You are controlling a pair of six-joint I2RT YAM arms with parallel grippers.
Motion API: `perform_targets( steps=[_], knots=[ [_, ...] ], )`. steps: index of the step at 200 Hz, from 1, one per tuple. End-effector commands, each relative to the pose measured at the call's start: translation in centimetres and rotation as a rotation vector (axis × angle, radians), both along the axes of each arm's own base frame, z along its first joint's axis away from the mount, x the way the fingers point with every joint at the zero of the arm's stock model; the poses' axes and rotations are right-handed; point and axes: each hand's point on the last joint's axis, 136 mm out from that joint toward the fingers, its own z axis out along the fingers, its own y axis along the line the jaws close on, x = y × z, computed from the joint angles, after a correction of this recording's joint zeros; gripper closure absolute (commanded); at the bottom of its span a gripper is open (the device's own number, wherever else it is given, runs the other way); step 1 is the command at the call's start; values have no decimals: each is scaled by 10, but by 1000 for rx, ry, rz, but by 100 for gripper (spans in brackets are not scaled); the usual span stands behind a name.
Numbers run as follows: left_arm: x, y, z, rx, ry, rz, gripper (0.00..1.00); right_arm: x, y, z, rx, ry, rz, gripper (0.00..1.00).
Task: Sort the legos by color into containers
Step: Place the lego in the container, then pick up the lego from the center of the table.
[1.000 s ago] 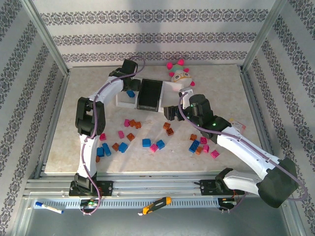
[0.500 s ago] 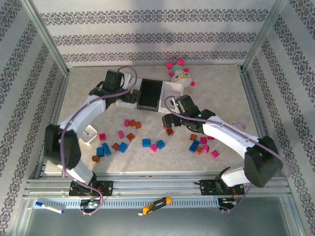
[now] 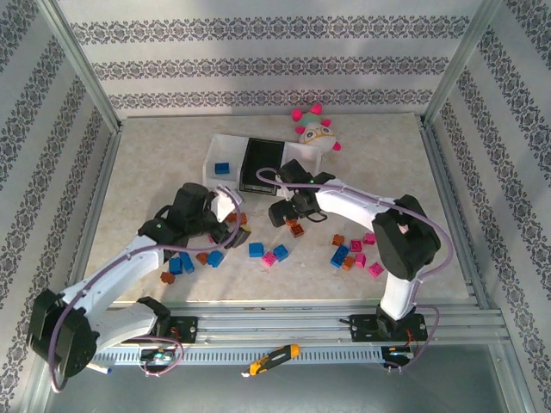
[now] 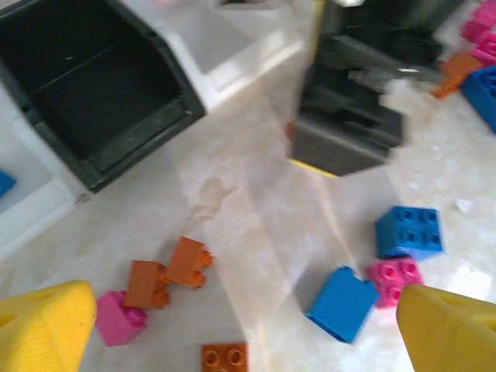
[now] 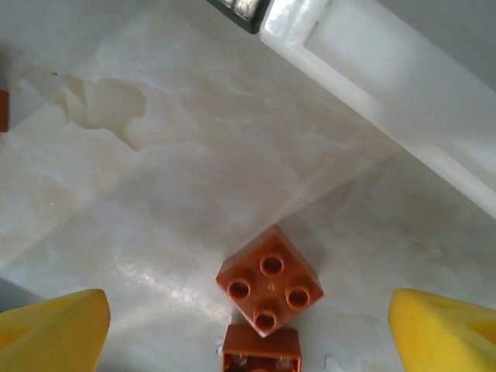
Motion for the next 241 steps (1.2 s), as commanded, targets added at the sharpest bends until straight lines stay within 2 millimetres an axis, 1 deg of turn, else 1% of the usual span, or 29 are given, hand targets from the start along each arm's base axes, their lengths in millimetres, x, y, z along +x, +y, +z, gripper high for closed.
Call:
perform_targets(
  steps=[1, 16, 30, 43, 58, 75, 84, 98, 129, 146, 159, 172, 189, 205, 220, 227, 241],
  knots=[
    [-16, -15, 7, -32, -54, -102, 1, -4, 0, -10, -67, 50, 56, 13],
    [-23, -19, 7, -48, -51, -118, 1, -3, 0, -19, -94, 68, 71, 20],
    [-26, -21, 6, -53, -46, -122, 1, -1, -2, -25, -121, 76, 87, 23],
    [-27, -22, 6, -57, -46, -128, 1, -1, -4, -31, -144, 82, 95, 30],
    [-28, -24, 6, -65, -62, -145, 1, -1, -5, -37, -164, 91, 101, 36],
    [-27, -26, 6, -88, -86, -152, 1, -2, -6, -44, -171, 103, 101, 39],
    [-27, -27, 6, -99, -96, -153, 1, -3, -7, -49, -176, 109, 99, 43],
    [-27, -28, 6, -109, -97, -151, 1, -3, -7, -50, -176, 111, 92, 52],
    [-26, -28, 4, -107, -98, -149, 1, -2, -5, -43, -150, 88, 89, 61],
    [-25, -28, 4, -106, -102, -146, 1, -3, -3, -34, -128, 75, 90, 65],
    [-24, -27, 5, -109, -107, -138, 1, -4, 0, -22, -97, 62, 87, 67],
    [-23, -26, 7, -117, -114, -127, 1, -5, 4, -8, -55, 44, 76, 68],
    [-21, -26, 7, -128, -116, -111, 1, -3, 12, 16, 6, -3, 65, 69],
    [-19, -26, 8, -146, -115, -95, 1, 7, 17, 40, 60, -77, 48, 69],
    [-16, -27, 11, -165, -118, -80, 1, 22, 18, 61, 88, -158, 27, 70],
    [-15, -27, 11, -171, -118, -72, 1, 33, 14, 70, 87, -202, 6, 71],
    [-14, -27, 11, -181, -111, -62, 1, 52, 7, 80, 73, -263, -24, 72]
  ],
)
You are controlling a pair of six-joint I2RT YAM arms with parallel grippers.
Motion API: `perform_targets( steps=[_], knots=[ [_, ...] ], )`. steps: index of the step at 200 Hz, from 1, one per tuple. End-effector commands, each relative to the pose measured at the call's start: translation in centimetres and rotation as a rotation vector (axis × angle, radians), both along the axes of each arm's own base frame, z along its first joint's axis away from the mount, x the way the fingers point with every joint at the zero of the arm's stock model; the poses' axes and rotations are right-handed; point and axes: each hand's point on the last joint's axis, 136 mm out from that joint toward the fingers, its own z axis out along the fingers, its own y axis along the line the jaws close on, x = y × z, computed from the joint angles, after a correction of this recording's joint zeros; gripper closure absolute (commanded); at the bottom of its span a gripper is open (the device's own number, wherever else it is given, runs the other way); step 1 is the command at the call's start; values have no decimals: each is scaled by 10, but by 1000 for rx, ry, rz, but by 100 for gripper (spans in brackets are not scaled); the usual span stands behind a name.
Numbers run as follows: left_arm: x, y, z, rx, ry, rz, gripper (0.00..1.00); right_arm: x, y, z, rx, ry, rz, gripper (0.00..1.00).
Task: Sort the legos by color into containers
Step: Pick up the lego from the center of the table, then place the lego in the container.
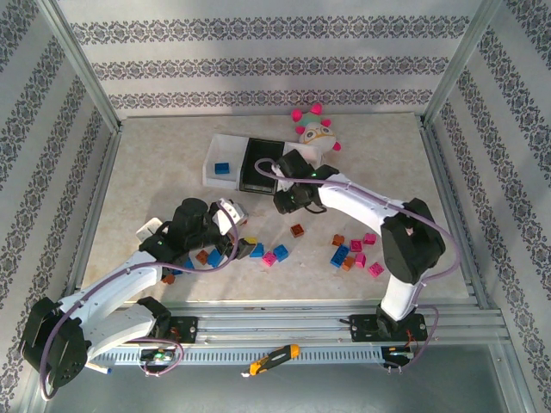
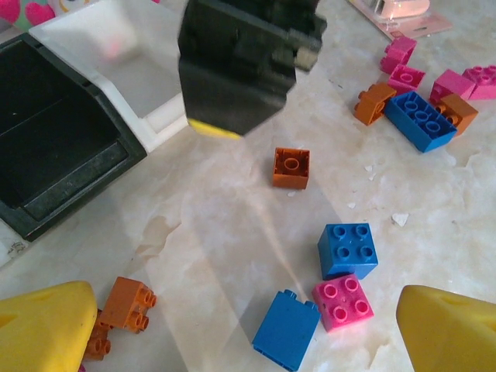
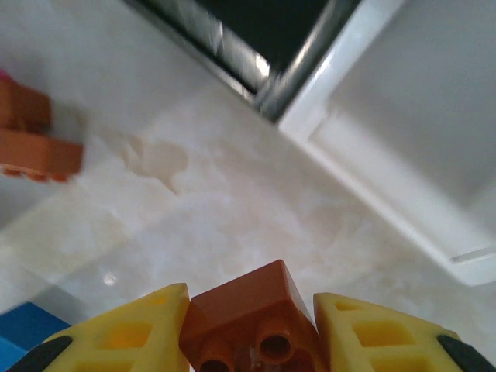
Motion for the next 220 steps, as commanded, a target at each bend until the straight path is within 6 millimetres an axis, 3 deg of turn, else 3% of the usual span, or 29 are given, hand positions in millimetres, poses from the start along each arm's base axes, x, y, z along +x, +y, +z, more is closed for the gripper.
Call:
perform_targets(
  steps=[1, 27, 52, 93, 106, 147, 174, 196, 220],
  knots=[
    [4, -5, 13, -64, -29, 19, 1, 36, -5, 29, 25, -137, -71, 72],
    [5, -5, 12, -76, -26, 30, 1, 73, -18, 34, 23, -197, -129, 73],
    [5, -4, 11, -77, -21, 39, 1, 101, -25, 19, 11, -202, -161, 73],
    [4, -4, 9, -93, 1, 48, 1, 125, -24, -4, 3, -200, -181, 70],
    [6, -3, 9, -95, 6, 63, 1, 127, -22, 1, 13, -213, -176, 61],
    [26, 17, 6, -75, 72, 269, 1, 110, -18, 38, 88, -253, -137, 20],
    [43, 54, 10, 5, 125, 527, 1, 84, -15, 52, 139, -263, -94, 12],
    [44, 80, 3, 97, 226, 688, 1, 60, -9, 63, 178, -268, -39, 9],
    [42, 103, -10, 81, 360, 924, 1, 32, 2, 77, 244, -280, 44, 8]
  ],
)
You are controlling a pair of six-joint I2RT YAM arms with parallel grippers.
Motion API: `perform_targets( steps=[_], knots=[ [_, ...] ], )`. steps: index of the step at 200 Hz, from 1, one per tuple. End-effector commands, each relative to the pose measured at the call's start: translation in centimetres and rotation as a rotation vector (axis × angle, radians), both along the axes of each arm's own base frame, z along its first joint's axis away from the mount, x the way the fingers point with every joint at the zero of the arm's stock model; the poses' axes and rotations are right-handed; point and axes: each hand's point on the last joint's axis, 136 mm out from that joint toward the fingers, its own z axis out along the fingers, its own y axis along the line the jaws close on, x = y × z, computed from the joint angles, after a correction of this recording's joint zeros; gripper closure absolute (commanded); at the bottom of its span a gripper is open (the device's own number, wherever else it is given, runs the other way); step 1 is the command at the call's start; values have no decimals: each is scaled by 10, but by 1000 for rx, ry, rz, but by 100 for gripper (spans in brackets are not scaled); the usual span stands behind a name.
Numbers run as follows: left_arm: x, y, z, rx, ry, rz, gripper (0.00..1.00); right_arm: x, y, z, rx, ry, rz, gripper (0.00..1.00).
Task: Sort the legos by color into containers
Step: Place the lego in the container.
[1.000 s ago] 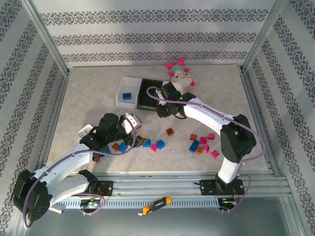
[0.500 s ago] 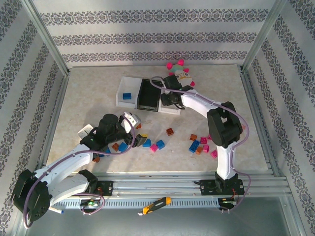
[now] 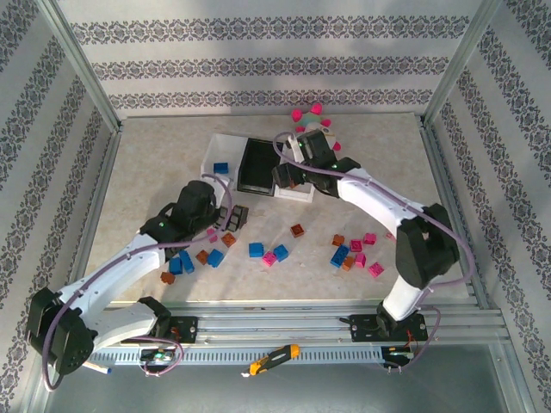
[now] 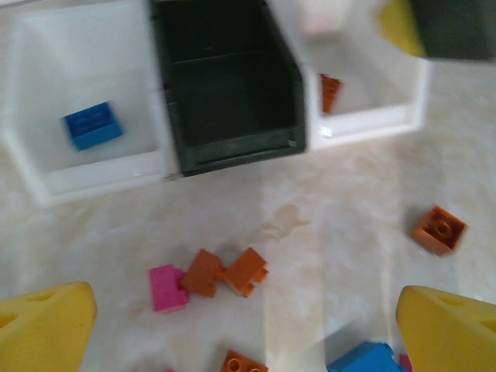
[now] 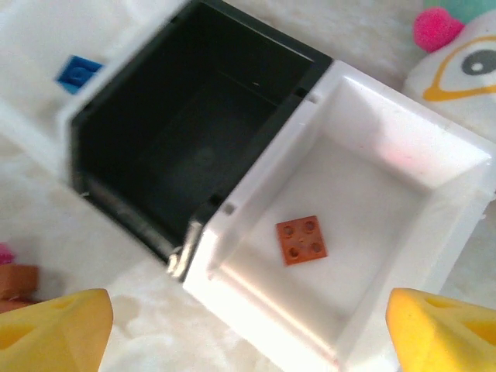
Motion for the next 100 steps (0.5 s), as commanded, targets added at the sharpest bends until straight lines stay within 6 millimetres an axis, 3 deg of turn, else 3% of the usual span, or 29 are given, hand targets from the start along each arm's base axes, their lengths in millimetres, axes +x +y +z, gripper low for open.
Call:
perform_targets(
  steps=[1, 56, 100],
  knots=[
    [-14, 46, -33, 39, 200, 317, 1, -28, 19, 15, 65, -22, 125, 8],
    [-31, 56, -71, -99, 488, 646, 4, -78, 40, 43, 156, -41, 289, 6],
    [-35, 58, -103, -153, 628, 738, 18, -84, 43, 45, 163, -36, 315, 6]
  ],
)
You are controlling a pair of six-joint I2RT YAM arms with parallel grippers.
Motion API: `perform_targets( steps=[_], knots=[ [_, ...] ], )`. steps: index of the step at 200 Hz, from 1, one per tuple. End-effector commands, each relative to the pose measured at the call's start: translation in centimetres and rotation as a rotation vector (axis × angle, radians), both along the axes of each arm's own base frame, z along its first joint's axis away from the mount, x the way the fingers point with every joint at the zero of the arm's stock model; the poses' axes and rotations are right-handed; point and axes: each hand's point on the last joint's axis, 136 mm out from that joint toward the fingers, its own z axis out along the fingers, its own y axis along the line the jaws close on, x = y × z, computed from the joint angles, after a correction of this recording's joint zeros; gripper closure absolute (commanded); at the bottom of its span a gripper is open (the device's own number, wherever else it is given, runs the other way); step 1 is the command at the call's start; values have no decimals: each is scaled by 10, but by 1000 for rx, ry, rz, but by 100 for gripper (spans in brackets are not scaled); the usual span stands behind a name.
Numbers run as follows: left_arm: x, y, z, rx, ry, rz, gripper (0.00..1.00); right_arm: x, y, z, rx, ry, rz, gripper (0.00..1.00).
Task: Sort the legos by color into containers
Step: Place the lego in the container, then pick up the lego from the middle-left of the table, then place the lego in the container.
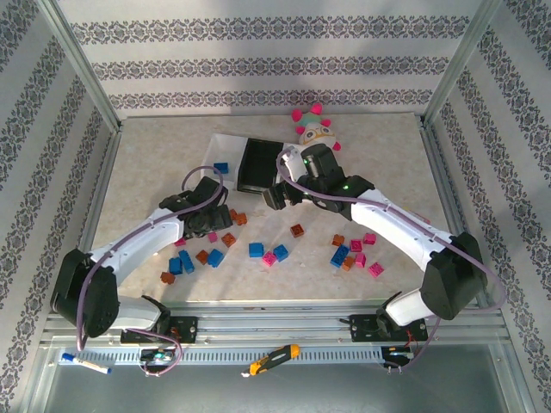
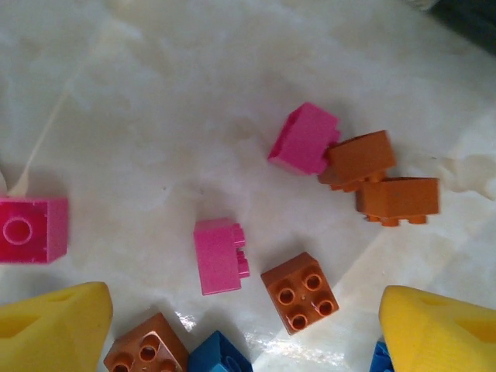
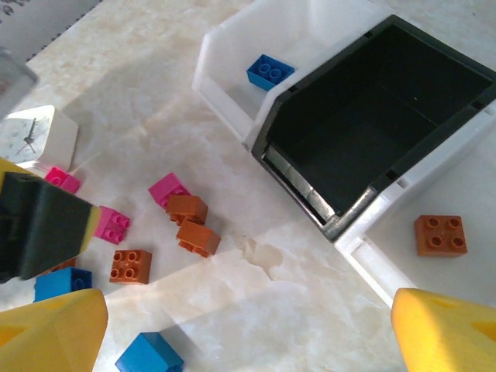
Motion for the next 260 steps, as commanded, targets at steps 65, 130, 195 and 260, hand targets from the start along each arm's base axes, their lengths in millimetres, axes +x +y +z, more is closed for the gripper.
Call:
perform_targets(
  steps=[65, 130, 195, 260],
  knots=[
    [-1, 3, -58, -49, 192, 83, 40, -4, 7, 7, 11, -16, 48, 5],
    [-3, 8, -74, 11, 241, 61, 73, -6, -1, 5, 4, -10, 19, 5],
    [38, -12, -13, -33, 78, -74, 84, -18, -1, 19, 70, -13, 61, 7],
    [154, -68, 59, -95, -171, -219, 84, -15, -16, 34, 136, -28, -13, 7]
  ],
)
